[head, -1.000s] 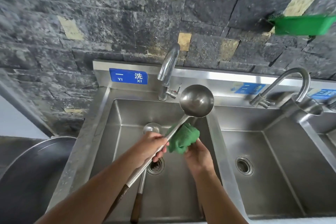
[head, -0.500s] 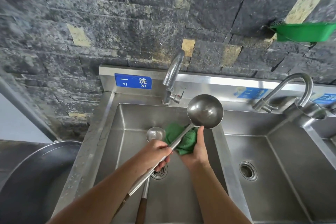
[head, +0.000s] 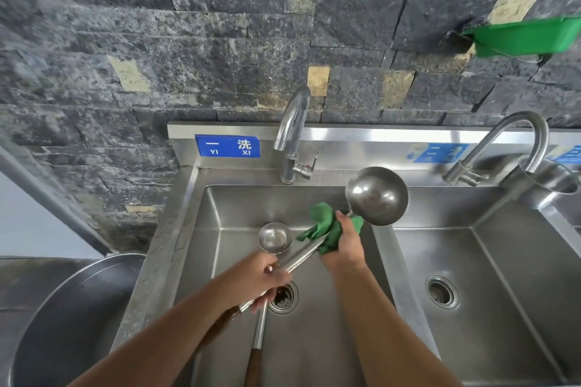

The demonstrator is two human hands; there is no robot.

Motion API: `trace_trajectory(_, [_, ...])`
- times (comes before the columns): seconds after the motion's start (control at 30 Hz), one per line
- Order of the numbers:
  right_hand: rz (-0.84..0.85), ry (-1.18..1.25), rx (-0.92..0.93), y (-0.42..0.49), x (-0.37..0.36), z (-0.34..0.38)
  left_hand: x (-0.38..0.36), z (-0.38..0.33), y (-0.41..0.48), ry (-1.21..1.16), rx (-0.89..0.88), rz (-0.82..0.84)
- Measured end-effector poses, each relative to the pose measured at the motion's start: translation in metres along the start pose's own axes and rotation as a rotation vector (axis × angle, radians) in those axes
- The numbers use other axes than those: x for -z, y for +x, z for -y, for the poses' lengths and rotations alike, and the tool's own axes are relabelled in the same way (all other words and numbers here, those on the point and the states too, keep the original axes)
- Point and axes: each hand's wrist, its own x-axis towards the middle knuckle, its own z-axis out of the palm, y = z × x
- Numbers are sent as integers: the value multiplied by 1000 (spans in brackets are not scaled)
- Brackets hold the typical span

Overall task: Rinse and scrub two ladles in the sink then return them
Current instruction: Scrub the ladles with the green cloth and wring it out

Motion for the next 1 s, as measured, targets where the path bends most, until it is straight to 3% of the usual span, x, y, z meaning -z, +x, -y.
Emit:
trace_trajectory(0.3, [-182, 27, 115, 18, 10, 43, 27, 30, -34, 145, 163, 106])
trace_trajectory(0.43, [-207, 0, 125, 15, 5, 40, 17, 32, -31, 247, 185, -9])
trace_trajectory(0.53, [-184, 3, 115, 11, 3, 34, 16, 39, -30, 364, 210, -143])
trace_trajectory(0.7, [-104, 4, 80, -7, 0, 11, 16, 46, -34, 394, 232, -159])
trace_trajectory(0.87, [21, -103, -51, -35, -7, -65, -1, 29, -14, 446, 183, -214])
trace_trajectory(1.0, [73, -181, -54, -63, -13, -116, -9, 35, 0, 473, 174, -296])
